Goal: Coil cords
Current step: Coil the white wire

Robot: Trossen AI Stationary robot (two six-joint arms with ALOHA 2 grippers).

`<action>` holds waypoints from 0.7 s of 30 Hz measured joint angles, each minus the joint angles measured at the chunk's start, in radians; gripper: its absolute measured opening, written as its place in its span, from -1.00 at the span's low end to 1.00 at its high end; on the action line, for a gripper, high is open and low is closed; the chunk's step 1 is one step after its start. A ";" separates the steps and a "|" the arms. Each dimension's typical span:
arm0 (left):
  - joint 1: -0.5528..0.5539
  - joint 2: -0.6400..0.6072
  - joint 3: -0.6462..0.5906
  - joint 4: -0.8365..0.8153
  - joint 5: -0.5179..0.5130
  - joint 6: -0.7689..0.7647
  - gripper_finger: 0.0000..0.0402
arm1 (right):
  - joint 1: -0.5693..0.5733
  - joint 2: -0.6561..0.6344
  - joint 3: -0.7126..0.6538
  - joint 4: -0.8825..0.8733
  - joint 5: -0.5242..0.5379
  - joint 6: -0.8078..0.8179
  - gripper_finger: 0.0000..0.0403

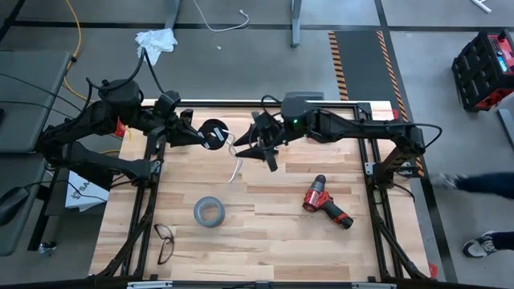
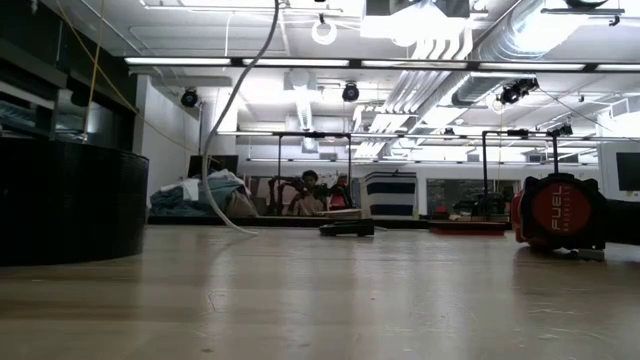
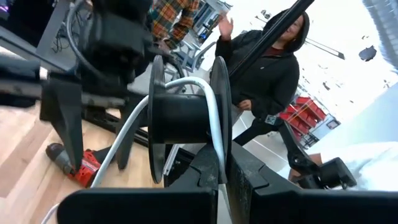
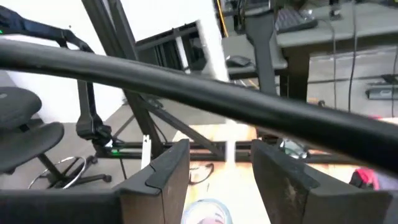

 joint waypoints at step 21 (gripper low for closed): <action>0.000 -0.005 0.000 -0.001 -0.048 0.014 -1.00 | 0.011 0.025 0.000 -0.076 0.107 -0.070 -0.56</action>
